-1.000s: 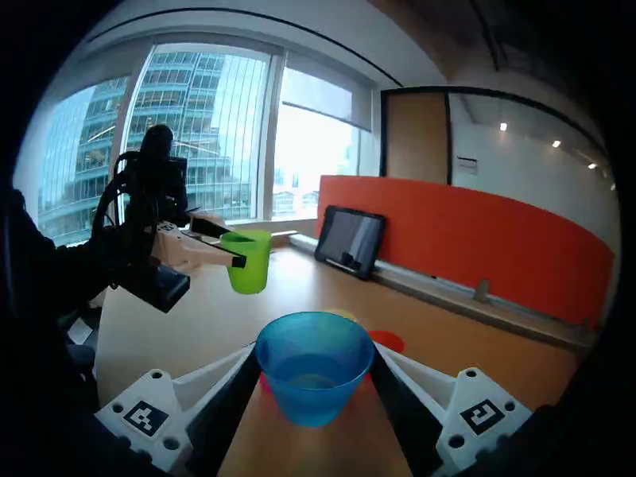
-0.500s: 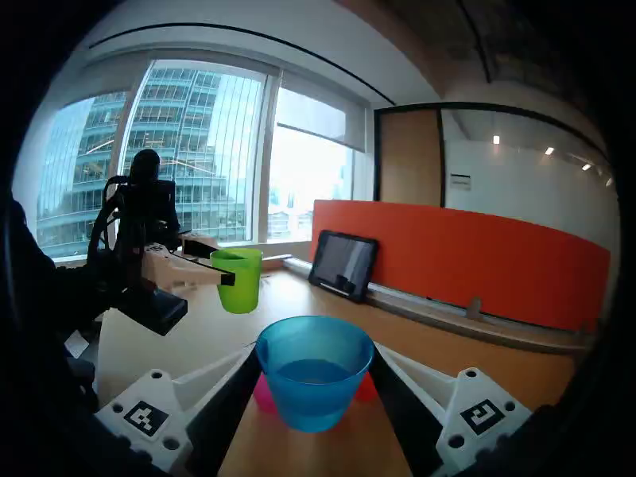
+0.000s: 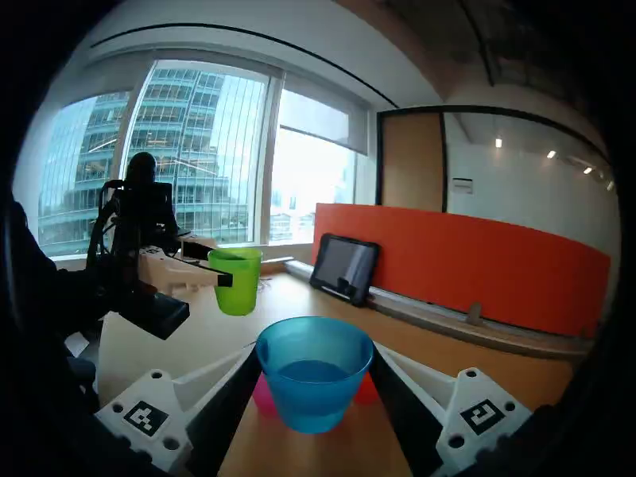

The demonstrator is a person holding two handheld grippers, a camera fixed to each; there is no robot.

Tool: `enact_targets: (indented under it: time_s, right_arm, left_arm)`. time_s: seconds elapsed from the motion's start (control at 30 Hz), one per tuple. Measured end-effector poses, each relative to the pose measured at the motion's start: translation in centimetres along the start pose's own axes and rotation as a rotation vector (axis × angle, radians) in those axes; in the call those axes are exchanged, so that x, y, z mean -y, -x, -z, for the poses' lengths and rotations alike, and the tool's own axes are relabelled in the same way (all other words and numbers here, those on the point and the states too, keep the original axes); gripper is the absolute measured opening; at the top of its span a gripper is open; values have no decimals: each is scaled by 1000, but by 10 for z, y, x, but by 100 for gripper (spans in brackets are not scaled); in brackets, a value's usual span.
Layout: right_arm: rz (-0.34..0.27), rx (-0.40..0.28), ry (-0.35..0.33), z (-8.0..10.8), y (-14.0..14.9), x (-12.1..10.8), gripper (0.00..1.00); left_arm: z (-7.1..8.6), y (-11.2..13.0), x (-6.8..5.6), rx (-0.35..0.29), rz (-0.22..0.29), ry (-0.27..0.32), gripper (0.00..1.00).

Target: Pour water

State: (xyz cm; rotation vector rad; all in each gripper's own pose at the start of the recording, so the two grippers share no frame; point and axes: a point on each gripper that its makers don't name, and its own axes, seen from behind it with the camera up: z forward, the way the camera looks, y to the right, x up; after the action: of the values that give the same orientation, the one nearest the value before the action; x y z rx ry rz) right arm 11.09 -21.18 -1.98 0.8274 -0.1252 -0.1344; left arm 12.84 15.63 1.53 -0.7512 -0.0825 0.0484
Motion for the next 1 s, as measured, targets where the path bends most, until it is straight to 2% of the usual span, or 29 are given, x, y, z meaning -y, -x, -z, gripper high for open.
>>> enact_targets:
  time_s: [0.57, 1.0]
  right_arm:
    - [50, -13, -14, 0, -22, -5, 92]
    - [151, -25, -16, -6, -46, -8, 92]
  left_arm:
    - [2, -1, -20, -32, -14, 31, 86]
    - [7, 3, -30, -34, -29, 37, 86]
